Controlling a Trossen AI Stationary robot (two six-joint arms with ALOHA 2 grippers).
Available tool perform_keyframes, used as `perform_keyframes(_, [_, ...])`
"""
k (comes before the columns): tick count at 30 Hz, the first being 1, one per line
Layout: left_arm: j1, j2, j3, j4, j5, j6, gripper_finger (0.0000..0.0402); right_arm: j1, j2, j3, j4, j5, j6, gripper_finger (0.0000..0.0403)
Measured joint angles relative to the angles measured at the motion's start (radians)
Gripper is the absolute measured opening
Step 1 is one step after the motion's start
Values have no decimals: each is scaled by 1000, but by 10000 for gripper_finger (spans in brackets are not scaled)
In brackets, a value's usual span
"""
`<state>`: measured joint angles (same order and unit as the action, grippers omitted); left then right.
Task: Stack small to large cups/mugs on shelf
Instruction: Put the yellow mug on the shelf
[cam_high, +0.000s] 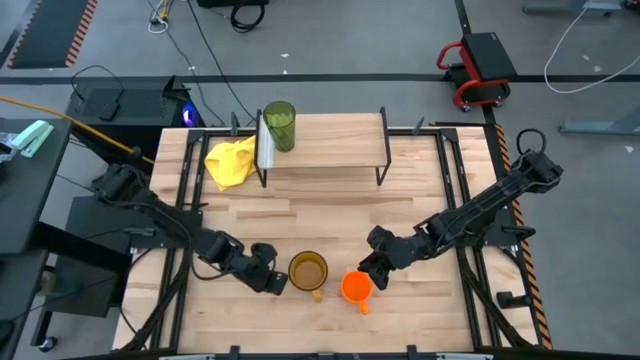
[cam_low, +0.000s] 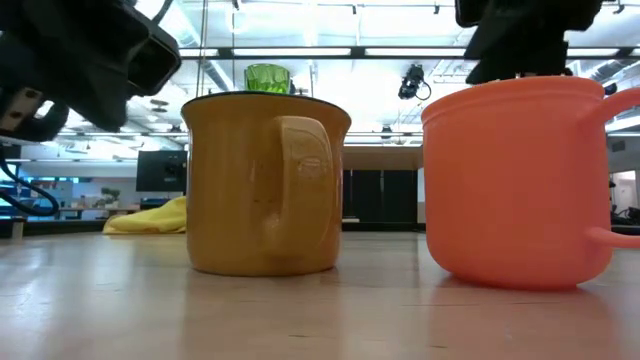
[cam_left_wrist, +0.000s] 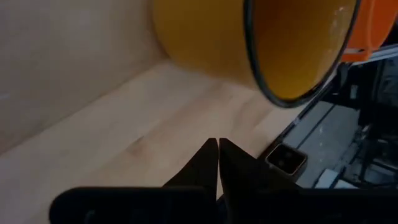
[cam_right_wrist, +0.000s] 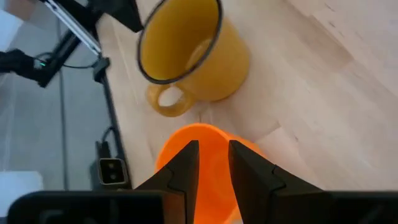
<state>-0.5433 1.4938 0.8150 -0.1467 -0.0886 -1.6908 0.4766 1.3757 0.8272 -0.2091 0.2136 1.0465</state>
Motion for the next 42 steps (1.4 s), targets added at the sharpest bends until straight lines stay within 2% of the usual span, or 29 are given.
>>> perform_keyframes(5, [4, 90, 0, 161, 1, -1, 19, -38, 4, 0, 0, 5, -34, 94])
perform_keyframes(9, [3, 134, 0, 215, -3, -27, 22, -43, 4, 0, 0, 3, -48, 94])
perform_keyframes(16, [17, 164, 0, 271, -113, -48, 14, -45, 4, 0, 0, 3, -56, 94])
perform_keyframes(28, [168, 165, 0, 269, -137, 117, 21, -91, 4, 0, 1, 10, -114, 94])
perform_keyframes(36, [236, 165, 0, 270, -144, 240, 8, -128, 4, 0, -4, 26, -161, 94])
perform_keyframes(42, [277, 165, -2, 313, -124, 289, 26, -157, 4, 0, -8, 9, -174, 94])
